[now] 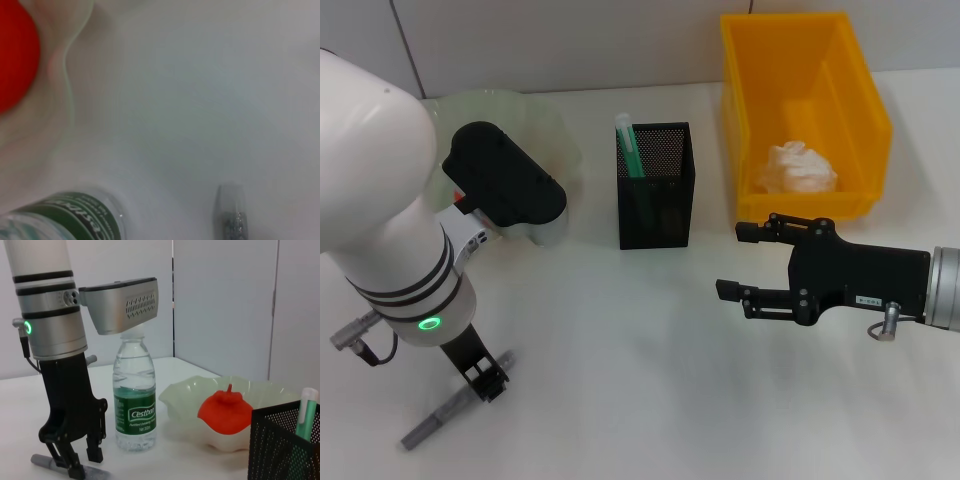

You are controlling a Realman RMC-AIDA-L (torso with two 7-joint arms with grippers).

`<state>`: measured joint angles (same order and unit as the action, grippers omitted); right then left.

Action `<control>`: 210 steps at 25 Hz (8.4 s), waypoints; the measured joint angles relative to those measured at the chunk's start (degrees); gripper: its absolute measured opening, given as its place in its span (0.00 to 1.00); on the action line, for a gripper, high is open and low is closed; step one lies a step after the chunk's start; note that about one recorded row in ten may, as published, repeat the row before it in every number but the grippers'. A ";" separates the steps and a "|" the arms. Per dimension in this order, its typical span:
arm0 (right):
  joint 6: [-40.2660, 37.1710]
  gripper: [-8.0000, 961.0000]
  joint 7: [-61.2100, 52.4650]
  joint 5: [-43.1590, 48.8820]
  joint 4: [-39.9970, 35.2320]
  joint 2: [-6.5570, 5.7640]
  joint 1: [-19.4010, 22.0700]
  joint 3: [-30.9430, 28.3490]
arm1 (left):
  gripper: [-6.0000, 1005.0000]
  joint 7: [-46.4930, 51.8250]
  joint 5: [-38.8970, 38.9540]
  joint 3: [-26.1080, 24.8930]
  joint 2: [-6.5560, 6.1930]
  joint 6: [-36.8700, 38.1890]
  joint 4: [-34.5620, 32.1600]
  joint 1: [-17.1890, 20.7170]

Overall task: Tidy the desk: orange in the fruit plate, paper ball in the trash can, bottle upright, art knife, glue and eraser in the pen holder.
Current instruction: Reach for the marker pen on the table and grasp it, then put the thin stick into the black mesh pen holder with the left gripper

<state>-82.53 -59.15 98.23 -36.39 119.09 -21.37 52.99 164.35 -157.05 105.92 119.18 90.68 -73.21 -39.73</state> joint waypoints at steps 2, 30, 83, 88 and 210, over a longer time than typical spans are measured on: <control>0.00 0.80 0.00 -0.01 0.00 0.00 0.01 0.00 | 0.38 0.03 0.10 0.11 0.00 0.00 0.00 0.00; -0.62 0.80 0.00 -0.08 -0.02 0.09 0.69 0.00 | 0.17 0.51 0.86 1.02 0.00 -0.48 0.22 0.00; -0.17 0.80 0.00 -0.15 0.00 0.00 1.60 -0.09 | 0.14 0.53 4.62 0.85 0.00 -5.28 -16.85 0.53; -0.17 0.80 0.00 -0.15 0.01 0.00 1.60 -0.08 | 0.14 0.53 5.12 0.83 0.00 -7.60 -19.19 0.74; -0.63 0.80 0.10 -0.15 0.09 0.18 3.27 -0.87 | 0.15 -39.29 55.59 3.39 -0.25 -75.98 7.48 8.48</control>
<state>-83.16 -59.05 98.08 -36.30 119.27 -18.10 52.12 125.06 -101.46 109.32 118.93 14.70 -65.74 -31.25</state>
